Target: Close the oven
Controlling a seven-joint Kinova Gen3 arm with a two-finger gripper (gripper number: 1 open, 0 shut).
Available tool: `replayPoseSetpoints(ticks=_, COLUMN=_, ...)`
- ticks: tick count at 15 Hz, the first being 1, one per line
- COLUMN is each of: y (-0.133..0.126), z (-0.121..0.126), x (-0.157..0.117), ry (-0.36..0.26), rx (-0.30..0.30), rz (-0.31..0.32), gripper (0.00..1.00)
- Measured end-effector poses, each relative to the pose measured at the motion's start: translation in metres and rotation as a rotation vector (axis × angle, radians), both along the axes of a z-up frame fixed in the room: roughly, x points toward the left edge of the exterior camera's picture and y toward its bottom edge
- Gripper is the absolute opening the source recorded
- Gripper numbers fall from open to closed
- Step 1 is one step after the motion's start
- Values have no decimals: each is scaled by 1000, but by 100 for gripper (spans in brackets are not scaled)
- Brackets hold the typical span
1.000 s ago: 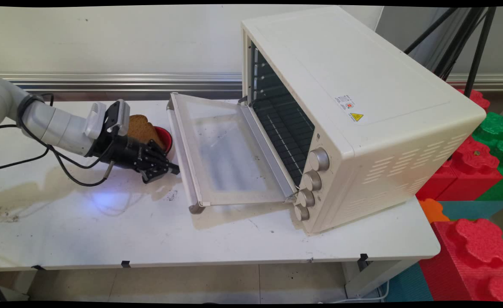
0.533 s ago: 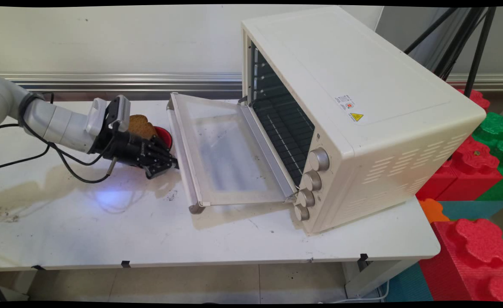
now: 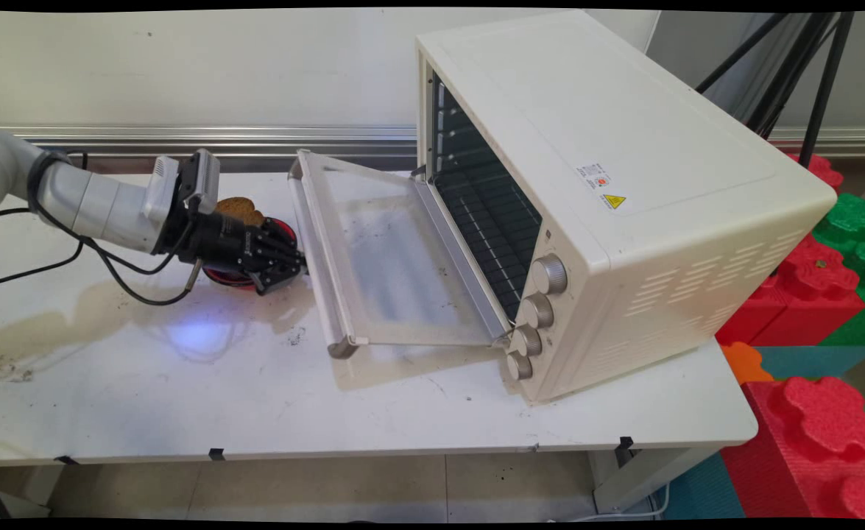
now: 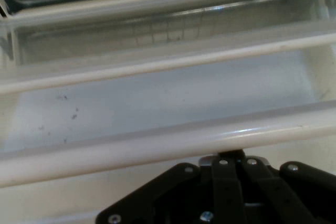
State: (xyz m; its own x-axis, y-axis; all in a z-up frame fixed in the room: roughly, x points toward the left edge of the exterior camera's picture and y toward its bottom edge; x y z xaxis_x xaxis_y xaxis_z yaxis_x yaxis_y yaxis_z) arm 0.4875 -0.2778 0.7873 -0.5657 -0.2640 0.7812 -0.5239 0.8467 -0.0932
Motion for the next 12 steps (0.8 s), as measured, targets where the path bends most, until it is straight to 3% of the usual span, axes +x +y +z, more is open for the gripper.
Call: replayPoseSetpoints(ticks=12, y=-17, z=33, x=-14, ry=76, rx=-67, rz=6, gripper=0)
